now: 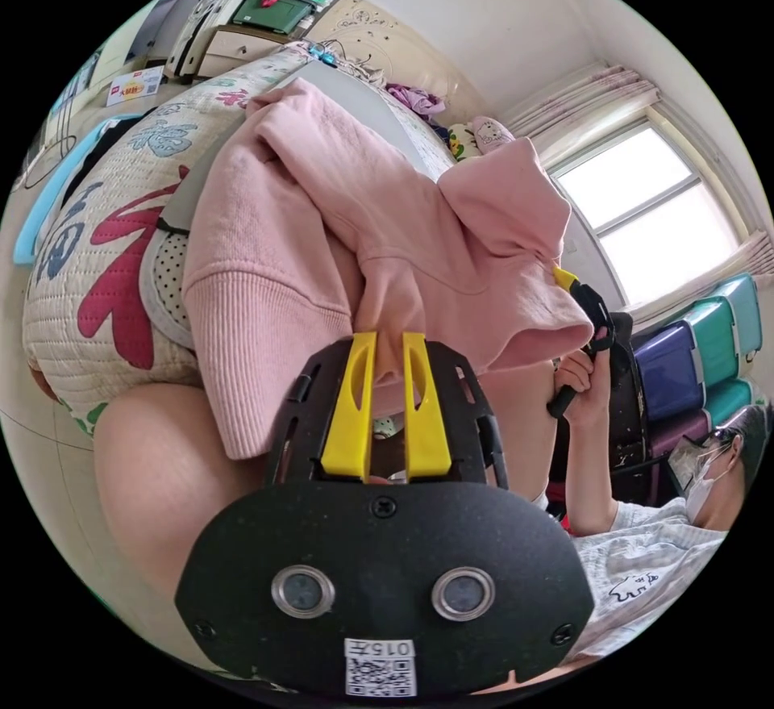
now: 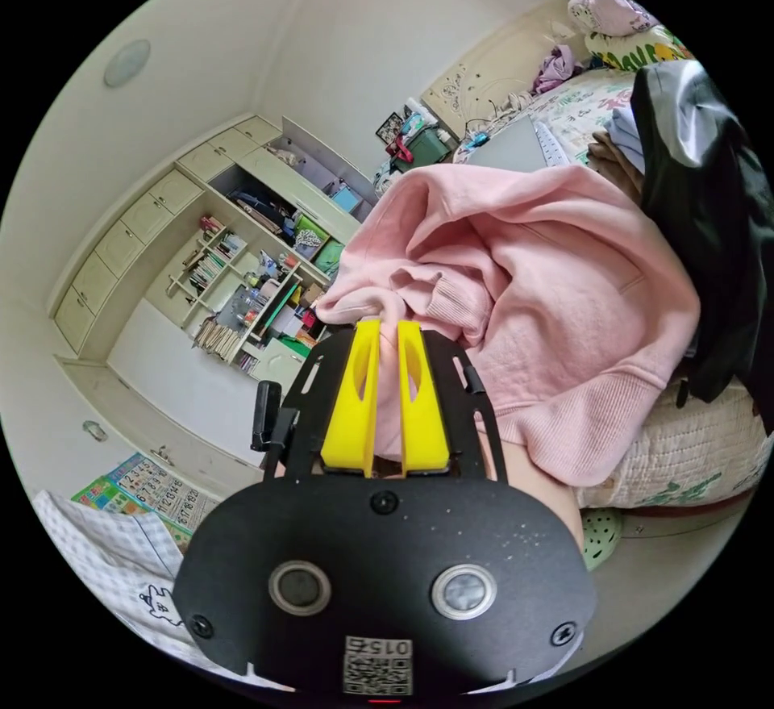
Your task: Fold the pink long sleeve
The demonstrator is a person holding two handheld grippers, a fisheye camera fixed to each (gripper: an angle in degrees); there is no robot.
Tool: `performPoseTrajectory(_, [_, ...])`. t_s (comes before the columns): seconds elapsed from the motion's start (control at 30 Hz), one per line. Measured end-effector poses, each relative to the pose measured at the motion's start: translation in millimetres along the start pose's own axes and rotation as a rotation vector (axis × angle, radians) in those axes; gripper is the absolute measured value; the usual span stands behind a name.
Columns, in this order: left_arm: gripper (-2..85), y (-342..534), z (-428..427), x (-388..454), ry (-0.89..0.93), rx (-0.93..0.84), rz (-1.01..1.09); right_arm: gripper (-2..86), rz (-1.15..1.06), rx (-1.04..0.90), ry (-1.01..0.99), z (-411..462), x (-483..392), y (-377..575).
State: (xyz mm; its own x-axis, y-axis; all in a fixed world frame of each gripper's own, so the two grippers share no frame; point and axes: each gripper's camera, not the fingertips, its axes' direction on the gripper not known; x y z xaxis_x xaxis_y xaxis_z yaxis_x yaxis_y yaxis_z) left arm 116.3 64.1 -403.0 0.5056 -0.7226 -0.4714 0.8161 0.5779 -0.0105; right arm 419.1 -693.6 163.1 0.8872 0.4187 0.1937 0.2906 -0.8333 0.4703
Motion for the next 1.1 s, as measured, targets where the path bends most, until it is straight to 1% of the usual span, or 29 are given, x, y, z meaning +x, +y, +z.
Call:
performPoseTrajectory(0.17, [5.7,-2.8,-15.9,-4.5,0.007,-0.010,0.003,4.8,0.039,0.013,-0.040,1.1,-21.9,-17.7])
performPoseTrajectory(0.33, [4.4,-4.0,-33.8,-7.7,0.008,-0.009,0.019,4.8,0.037,0.019,-0.016,2.6,-57.0,-29.2])
performPoseTrajectory(0.43, [2.5,-3.3,-50.5,-6.7,0.015,0.016,0.060,4.8,0.038,0.024,-0.014,6.2,-79.9,-36.3])
performPoseTrajectory(0.5, [1.7,-1.7,-63.1,-9.9,0.053,0.046,0.071,4.8,0.043,0.029,-0.016,6.6,-89.7,-38.4])
performPoseTrajectory(0.53, [1.2,0.4,-74.1,-16.1,0.124,0.084,0.071,4.8,0.045,0.032,-0.017,6.4,-92.7,-38.8])
performPoseTrajectory(0.57, [1.0,3.1,-87.6,-27.4,0.236,0.139,0.055,4.8,0.050,0.038,-0.019,5.5,-98.4,-39.4])
performPoseTrajectory(0.6, [0.8,5.0,-95.0,-34.8,0.294,0.171,0.037,4.7,0.056,0.046,-0.023,4.1,-103.6,-39.6])
performPoseTrajectory(0.67, [0.4,16.3,-122.7,-65.6,0.473,0.313,-0.053,4.8,0.059,0.061,-0.035,1.5,-111.6,-39.9])
performPoseTrajectory(0.77, [0.0,24.2,-141.4,-77.5,0.550,0.379,-0.059,4.8,0.062,0.079,-0.055,-1.1,-125.1,-41.5])
performPoseTrajectory(0.9, [-0.5,25.7,-154.2,-81.9,0.607,0.402,-0.025,4.8,0.083,0.104,-0.108,-4.4,-133.9,-40.9])
performPoseTrajectory(0.97, [-0.7,31.4,-167.9,-98.1,0.795,0.519,0.002,4.8,0.072,0.119,-0.120,-8.1,-139.7,-39.8])
performPoseTrajectory(1.0, [-0.7,33.8,-171.7,-103.6,0.828,0.553,-0.001,4.8,0.065,0.123,-0.125,-8.7,-144.0,-39.6])
performPoseTrajectory(1.03, [-0.7,36.6,-176.3,-114.2,0.843,0.580,-0.046,4.8,0.063,0.119,-0.131,-6.9,-147.4,-40.5])
performPoseTrajectory(1.07, [-0.6,35.8,-177.6,-121.7,0.836,0.574,-0.109,4.8,0.061,0.113,-0.136,-5.0,-148.9,-41.5])
performPoseTrajectory(1.1, [-0.5,33.9,-177.9,-122.9,0.818,0.562,-0.127,4.8,0.054,0.101,-0.142,-1.0,-151.9,-43.3])
